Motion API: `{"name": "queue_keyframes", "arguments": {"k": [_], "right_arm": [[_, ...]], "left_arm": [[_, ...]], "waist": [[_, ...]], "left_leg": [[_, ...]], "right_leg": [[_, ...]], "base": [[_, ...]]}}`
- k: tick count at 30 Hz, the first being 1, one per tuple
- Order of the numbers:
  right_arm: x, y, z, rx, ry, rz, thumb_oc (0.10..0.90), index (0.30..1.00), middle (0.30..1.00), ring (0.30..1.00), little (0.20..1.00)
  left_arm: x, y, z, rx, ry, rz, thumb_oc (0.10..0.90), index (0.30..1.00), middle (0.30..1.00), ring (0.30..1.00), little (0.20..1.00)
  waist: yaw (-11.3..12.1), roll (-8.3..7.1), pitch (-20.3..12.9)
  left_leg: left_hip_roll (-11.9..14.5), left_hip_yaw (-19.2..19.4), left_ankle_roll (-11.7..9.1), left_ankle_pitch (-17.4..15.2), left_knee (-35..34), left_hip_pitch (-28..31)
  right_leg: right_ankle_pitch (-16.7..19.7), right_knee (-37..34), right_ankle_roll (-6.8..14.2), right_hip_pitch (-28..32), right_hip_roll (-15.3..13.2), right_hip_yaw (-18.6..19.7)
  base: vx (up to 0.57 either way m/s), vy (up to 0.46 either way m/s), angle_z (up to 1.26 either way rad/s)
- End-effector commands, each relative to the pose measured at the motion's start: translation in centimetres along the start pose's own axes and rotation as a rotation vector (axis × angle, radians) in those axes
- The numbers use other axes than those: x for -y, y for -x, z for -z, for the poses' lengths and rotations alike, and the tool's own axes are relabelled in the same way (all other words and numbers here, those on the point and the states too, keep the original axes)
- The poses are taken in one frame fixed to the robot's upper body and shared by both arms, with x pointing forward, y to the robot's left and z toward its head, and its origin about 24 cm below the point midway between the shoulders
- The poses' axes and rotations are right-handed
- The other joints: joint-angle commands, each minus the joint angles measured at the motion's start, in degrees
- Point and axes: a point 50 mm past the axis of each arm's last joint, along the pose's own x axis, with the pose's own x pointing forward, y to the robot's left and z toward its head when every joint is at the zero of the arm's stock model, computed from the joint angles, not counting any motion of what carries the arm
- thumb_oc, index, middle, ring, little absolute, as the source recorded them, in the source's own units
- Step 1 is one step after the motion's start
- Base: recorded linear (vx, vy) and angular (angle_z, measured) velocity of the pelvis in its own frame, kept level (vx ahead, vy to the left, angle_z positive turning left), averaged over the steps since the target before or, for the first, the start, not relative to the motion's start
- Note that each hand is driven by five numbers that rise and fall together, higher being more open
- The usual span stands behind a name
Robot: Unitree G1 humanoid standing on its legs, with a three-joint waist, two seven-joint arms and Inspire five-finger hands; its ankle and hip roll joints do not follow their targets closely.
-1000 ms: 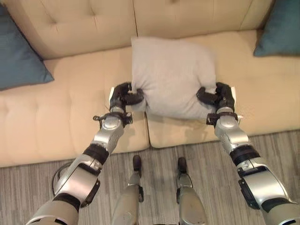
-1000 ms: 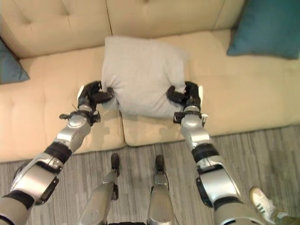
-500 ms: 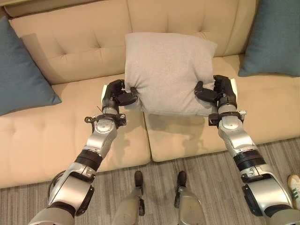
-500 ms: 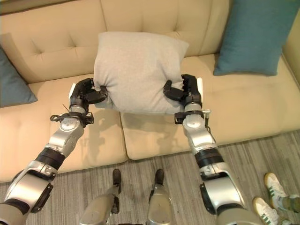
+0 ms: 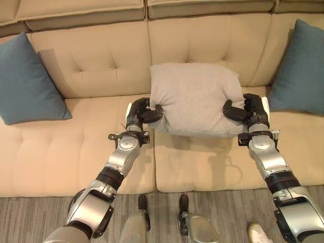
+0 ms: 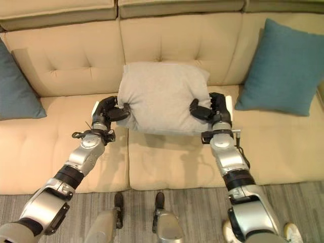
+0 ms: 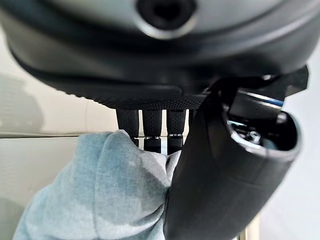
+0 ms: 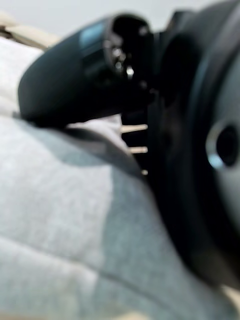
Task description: Pick up all the scattered cushions and arrange them neatly on the sofa.
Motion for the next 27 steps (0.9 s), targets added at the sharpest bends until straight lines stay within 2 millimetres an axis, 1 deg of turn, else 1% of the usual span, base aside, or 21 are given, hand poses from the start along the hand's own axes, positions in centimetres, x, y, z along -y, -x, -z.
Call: {"name": "queue_keyframes", "arguments": {"k": [1, 2, 3, 4, 5, 6, 7, 8, 9, 10, 11, 13, 17, 18, 19, 20, 21, 23, 24, 27], "right_arm": [[-1.6, 0.5, -6.5, 0.370, -0.072, -0.068, 0.400, 0.300, 0.300, 0.300, 0.300], [-1.4, 0.5, -6.6, 0.376, -0.054, -0.060, 0.400, 0.300, 0.300, 0.300, 0.300], [-1.4, 0.4, -6.7, 0.377, -0.055, -0.059, 0.400, 0.300, 0.300, 0.300, 0.300], [-1.2, 0.4, -6.8, 0.378, -0.028, -0.064, 0.400, 0.300, 0.300, 0.300, 0.300], [-1.1, 0.3, -7.1, 0.388, -0.007, -0.060, 0.400, 0.300, 0.300, 0.300, 0.300], [-1.1, 0.3, -7.1, 0.388, -0.007, -0.060, 0.400, 0.300, 0.300, 0.300, 0.300], [-0.7, 0.2, -8.8, 0.450, 0.009, -0.046, 0.400, 0.300, 0.300, 0.300, 0.300], [0.2, 0.0, -11.1, 0.539, 0.046, -0.003, 0.400, 0.300, 0.300, 0.300, 0.300], [0.5, 0.1, -11.9, 0.570, 0.062, 0.010, 0.400, 0.300, 0.300, 0.300, 0.300], [0.5, 0.1, -11.9, 0.570, 0.063, 0.010, 0.400, 0.300, 0.300, 0.300, 0.300], [1.3, -0.1, -13.7, 0.635, 0.102, 0.047, 0.400, 0.300, 0.300, 0.300, 0.300], [2.0, -0.2, -16.4, 0.715, 0.141, 0.094, 0.400, 0.300, 0.300, 0.300, 0.300], [2.7, -0.1, -20.7, 0.833, 0.188, 0.149, 0.400, 0.300, 0.300, 0.300, 0.300], [2.9, 0.1, -22.9, 0.895, 0.218, 0.180, 0.400, 0.300, 0.300, 0.300, 0.300], [2.9, 0.1, -23.1, 0.899, 0.218, 0.181, 0.400, 0.300, 0.300, 0.300, 0.300], [3.3, 0.4, -24.8, 0.949, 0.211, 0.202, 0.400, 0.300, 0.300, 0.300, 0.300], [3.3, 0.4, -25.0, 0.953, 0.211, 0.203, 0.400, 0.300, 0.300, 0.300, 0.300], [3.9, 0.7, -26.7, 0.997, 0.206, 0.247, 0.400, 0.300, 0.300, 0.300, 0.300], [3.9, 0.7, -26.8, 1.000, 0.206, 0.249, 0.400, 0.300, 0.300, 0.300, 0.300], [4.8, 0.7, -27.5, 1.010, 0.211, 0.309, 0.400, 0.300, 0.300, 0.300, 0.300]], "left_arm": [[4.7, 0.1, -6.0, 0.317, 0.038, 0.180, 0.400, 0.300, 0.300, 0.300, 0.300], [4.4, 0.0, -6.2, 0.323, 0.014, 0.172, 0.400, 0.300, 0.300, 0.300, 0.300], [4.4, 0.0, -6.2, 0.324, 0.013, 0.172, 0.400, 0.300, 0.300, 0.300, 0.300], [3.8, -0.1, -6.2, 0.326, 0.012, 0.159, 0.400, 0.300, 0.300, 0.300, 0.300], [3.6, -0.2, -6.1, 0.324, -0.010, 0.145, 0.400, 0.300, 0.300, 0.300, 0.300], [3.6, -0.2, -6.1, 0.324, -0.010, 0.145, 0.400, 0.300, 0.300, 0.300, 0.300], [3.5, -0.4, -7.1, 0.361, -0.055, 0.141, 0.400, 0.300, 0.300, 0.300, 0.300], [2.9, -0.5, -8.1, 0.412, -0.101, 0.115, 0.400, 0.300, 0.300, 0.300, 0.300], [2.8, -0.4, -8.4, 0.431, -0.109, 0.111, 0.400, 0.300, 0.300, 0.300, 0.300], [2.8, -0.4, -8.4, 0.431, -0.109, 0.111, 0.400, 0.300, 0.300, 0.300, 0.300], [3.0, -0.2, -9.1, 0.463, -0.091, 0.120, 0.400, 0.300, 0.300, 0.300, 0.300], [3.3, 0.1, -10.4, 0.506, -0.008, 0.133, 0.400, 0.300, 0.300, 0.300, 0.300], [3.8, 0.1, -14.5, 0.647, -0.050, 0.124, 0.400, 0.300, 0.300, 0.300, 0.300], [4.4, 0.1, -16.9, 0.732, -0.112, 0.111, 0.400, 0.300, 0.300, 0.300, 0.300], [4.4, 0.1, -17.0, 0.736, -0.111, 0.109, 0.400, 0.300, 0.300, 0.300, 0.300], [4.9, 0.3, -19.1, 0.808, -0.125, 0.102, 0.400, 0.300, 0.300, 0.300, 0.300], [4.9, 0.2, -19.3, 0.812, -0.123, 0.101, 0.400, 0.300, 0.300, 0.300, 0.300], [4.5, 1.0, -22.7, 0.933, -0.123, 0.059, 0.400, 0.300, 0.300, 0.300, 0.300], [4.5, 1.0, -22.9, 0.936, -0.122, 0.058, 0.400, 0.300, 0.300, 0.300, 0.300], [4.5, 2.0, -25.2, 1.031, -0.091, 0.025, 0.400, 0.300, 0.300, 0.300, 0.300]], "waist": [[3.3, -0.94, -12.5], [3.7, -1.18, -12.2], [3.7, -1.27, -12.1], [3.5, -0.62, -12.7], [3.6, 0.09, -13.1], [3.7, 0.09, -13.0], [3.8, 0.25, -13.9], [4.1, -0.45, -14.1], [4.2, -0.79, -14.3], [4.3, -0.83, -14.3], [4.5, -1.21, -14.8], [4.6, -1.66, -15.5], [5.1, -1.94, -16.2], [5.2, -2.09, -16.4], [5.1, -2.02, -16.3], [5.1, -1.92, -16.2], [5.0, -1.84, -16.2], [5.1, -1.43, -15.3], [5.0, -1.35, -15.3], [5.1, -0.77, -14.6]], "left_leg": [[5.7, -5.4, -1.5, 1.2, -4.6, -3.1], [6.4, -5.0, -1.9, 2.2, -5.6, -4.5], [6.3, -4.9, -2.0, 2.3, -5.7, -4.3], [7.3, -3.2, -2.3, 1.9, -8.9, -1.9], [7.6, -2.4, -2.9, 3.5, -9.0, -0.8], [7.7, -2.3, -3.0, 3.6, -9.1, -0.7], [6.1, -2.0, -2.6, 3.2, -7.1, -0.3], [4.2, -1.2, -1.7, 2.0, -5.5, 0.0], [3.6, -0.7, -1.6, 1.7, -5.3, 0.0], [3.6, -0.6, -1.5, 1.7, -5.2, 0.0], [2.8, -0.3, -1.2, 1.4, -5.2, -0.2], [1.7, 0.3, -0.6, 0.8, -5.4, -0.5], [0.6, 0.7, 0.1, 0.7, -6.6, -1.4], [0.4, 0.7, 0.1, 0.9, -7.4, -1.9], [0.3, 0.7, 0.1, 1.0, -7.4, -2.0], [0.0, 0.6, 0.0, 1.2, -8.1, -2.7], [0.0, 0.6, 0.0, 1.3, -8.1, -2.8], [-0.4, 0.5, -0.1, 2.3, -9.4, -4.4], [-0.4, 0.4, -0.1, 2.5, -9.5, -4.6], [-0.8, 0.1, -0.3, 3.2, -10.5, -6.5]], "right_leg": [[-12.3, 5.1, 3.6, -0.3, 1.2, -0.1], [-13.2, 5.6, 3.9, 0.5, 0.7, 0.1], [-13.3, 5.7, 3.9, 0.5, 0.6, 0.1], [-13.9, 6.5, 4.5, 0.3, 0.6, 0.7], [-13.9, 6.9, 5.0, 0.6, 0.4, 1.1], [-13.9, 6.9, 5.0, 0.6, 0.4, 1.1], [-13.8, 8.3, 6.1, 0.3, -1.5, 2.1], [-12.9, 8.6, 7.2, -0.3, -3.4, 3.5], [-12.5, 8.1, 7.5, -0.4, -4.0, 3.9], [-12.5, 8.1, 7.5, -0.4, -4.1, 3.9], [-11.7, 6.9, 8.0, -0.6, -4.8, 4.4], [-10.8, 4.7, 8.6, -0.7, -5.6, 5.0], [-8.6, 2.4, 9.4, -2.2, -6.3, 5.7], [-7.7, 1.3, 9.8, -2.7, -6.5, 5.8], [-7.7, 1.3, 9.8, -2.8, -6.5, 5.8], [-7.4, 0.6, 10.1, -3.4, -6.6, 5.7], [-7.4, 0.5, 10.1, -3.5, -6.7, 5.7], [-6.7, 0.2, 10.5, -5.4, -6.8, 5.7], [-6.7, 0.2, 10.5, -5.6, -6.8, 5.7], [-5.9, -0.4, 10.9, -7.2, -6.9, 5.1]], "base": [[0.26, 0.286, -0.30], [0.14, 0.152, -0.43], [0.13, 0.188, -0.25], [0.12, 0.216, -0.34], [0.12, 0.217, -0.41], [0.19, 0.322, -0.44], [0.22, 0.377, -0.37], [0.25, 0.430, -0.25], [0.11, 0.211, -0.21], [0.05, 0.112, -0.21], [0.05, 0.105, -0.26], [0.07, 0.125, -0.27], [0.04, 0.065, -0.11], [0.04, 0.031, -0.04], [0.02, 0.029, -0.06], [0.01, 0.015, -0.05], [0.00, 0.000, 0.00], [-0.03, 0.040, 0.02], [-0.03, 0.031, 0.04], [-0.03, 0.018, 0.08]]}}
